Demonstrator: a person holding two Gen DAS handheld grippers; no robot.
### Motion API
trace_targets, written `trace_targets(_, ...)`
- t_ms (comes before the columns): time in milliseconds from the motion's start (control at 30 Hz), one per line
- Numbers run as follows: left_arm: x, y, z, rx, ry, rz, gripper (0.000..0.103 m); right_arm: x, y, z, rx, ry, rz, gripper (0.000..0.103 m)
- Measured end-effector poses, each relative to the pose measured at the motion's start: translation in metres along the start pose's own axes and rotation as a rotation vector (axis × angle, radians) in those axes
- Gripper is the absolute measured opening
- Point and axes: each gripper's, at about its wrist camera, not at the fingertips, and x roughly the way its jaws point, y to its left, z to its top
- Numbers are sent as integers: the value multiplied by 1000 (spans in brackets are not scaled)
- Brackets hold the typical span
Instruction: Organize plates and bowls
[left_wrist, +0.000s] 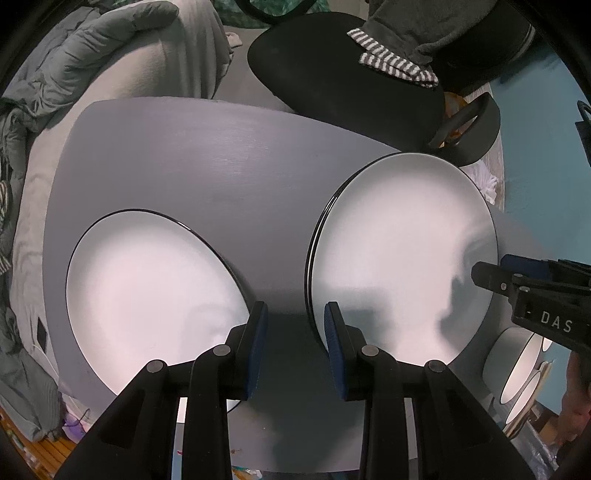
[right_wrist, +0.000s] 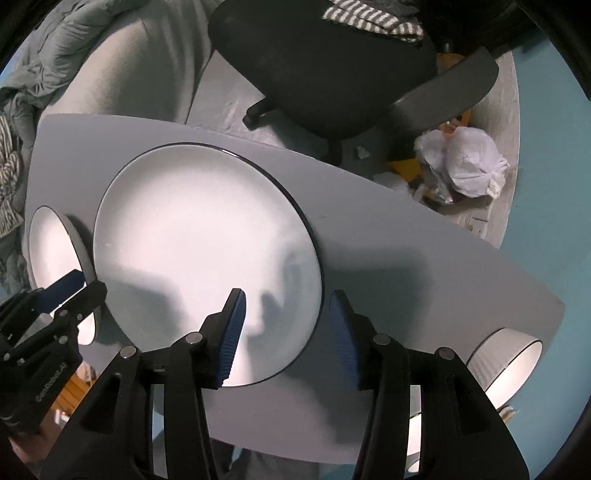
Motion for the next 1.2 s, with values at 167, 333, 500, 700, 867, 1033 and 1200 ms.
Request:
trace_targets(167,-10,6,-6,-2,-28,6,32,-6,8,-4,-35,-36,-55,48)
trace_targets(333,-25,19,-16,-9,-66,14,37,-17,19,-12,-87,-88,-89,57)
trace_targets(500,-38,31,-30,-27,-104,17,40,-30,30,-21,-148,-134,-120,59)
trace_targets(700,-61,47,-47,-36,-174,36,52,-43,48,-30,-216,-181,-145,65)
trace_targets(867,-71,66,-57,-48,-192,31,57,-53,71,-38,-280,-216,-144,65)
trace_targets(1033,-77,91,-68,-87,-207,41,64,-61,96,-44,-336,-236,-131,66)
trace_targets(1200,-79,122,-81,-143,-213,37,66,-65,124,-46,-395,-246,-132,66)
